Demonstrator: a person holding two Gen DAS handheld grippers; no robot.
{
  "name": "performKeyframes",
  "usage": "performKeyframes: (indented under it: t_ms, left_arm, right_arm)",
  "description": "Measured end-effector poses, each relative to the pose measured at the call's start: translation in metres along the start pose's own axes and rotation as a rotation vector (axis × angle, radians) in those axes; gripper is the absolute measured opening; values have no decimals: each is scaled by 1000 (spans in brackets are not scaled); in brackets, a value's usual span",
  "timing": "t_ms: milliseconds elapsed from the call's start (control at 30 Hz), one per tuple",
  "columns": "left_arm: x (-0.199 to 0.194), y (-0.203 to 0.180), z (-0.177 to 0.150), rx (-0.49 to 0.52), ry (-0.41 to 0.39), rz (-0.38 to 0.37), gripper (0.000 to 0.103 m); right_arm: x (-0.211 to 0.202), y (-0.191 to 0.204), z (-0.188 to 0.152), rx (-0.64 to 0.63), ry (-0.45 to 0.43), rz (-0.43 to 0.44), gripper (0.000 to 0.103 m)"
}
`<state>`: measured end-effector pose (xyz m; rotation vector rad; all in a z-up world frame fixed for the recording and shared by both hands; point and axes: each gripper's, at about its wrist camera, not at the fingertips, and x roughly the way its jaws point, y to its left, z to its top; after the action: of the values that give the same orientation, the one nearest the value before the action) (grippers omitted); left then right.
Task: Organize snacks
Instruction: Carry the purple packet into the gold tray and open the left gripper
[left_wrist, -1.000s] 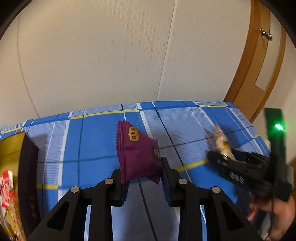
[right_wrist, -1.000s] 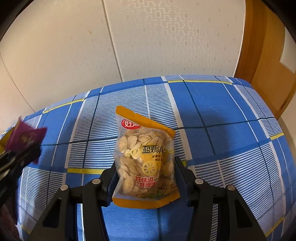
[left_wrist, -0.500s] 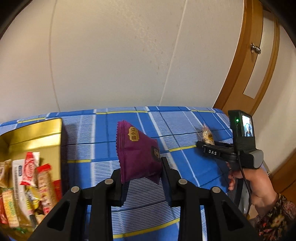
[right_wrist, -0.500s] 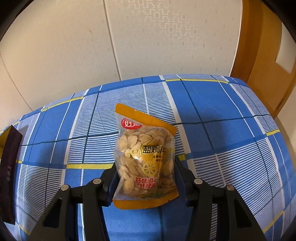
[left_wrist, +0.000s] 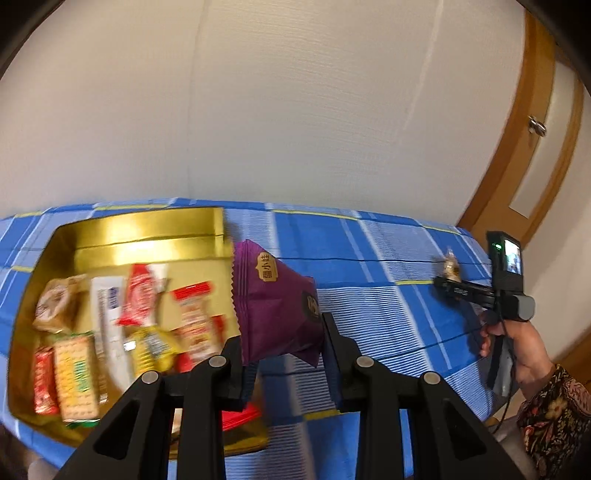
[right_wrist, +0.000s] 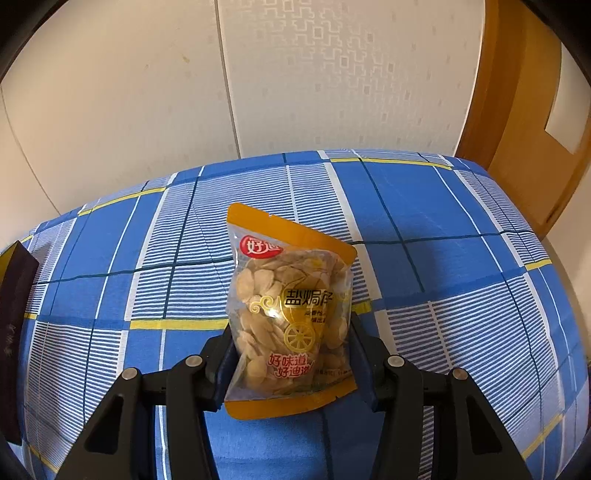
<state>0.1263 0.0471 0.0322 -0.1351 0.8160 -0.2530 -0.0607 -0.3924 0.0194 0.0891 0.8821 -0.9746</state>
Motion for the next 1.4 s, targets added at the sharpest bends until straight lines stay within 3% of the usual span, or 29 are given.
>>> performKeyframes:
  t_ms: [267,533,1000,1100,1233,1400]
  left_arm:
    - [-14,70,-11,-105,21,84,31]
    - [-8,109,-29,-184,68,117,31]
    - [2,114,-45,-194,128,156,33]
    - [2,120,-50,-215,136,186,38]
    - [-4,124,-57,-239,122,181,39]
    - [-12,121,-57,-194,60,221,35]
  right_arm:
    - [-3,3,-1,4,1,4,53]
    - [-3,4,-2,2,1,-2,53]
    - [-3,3,-3,-5,0,-1,53]
    - [-4,3,-3,-5,0,0,53]
    - [-4,3,-3,-7,0,0,53]
    - [-4,3,-3,2,-2,1,53]
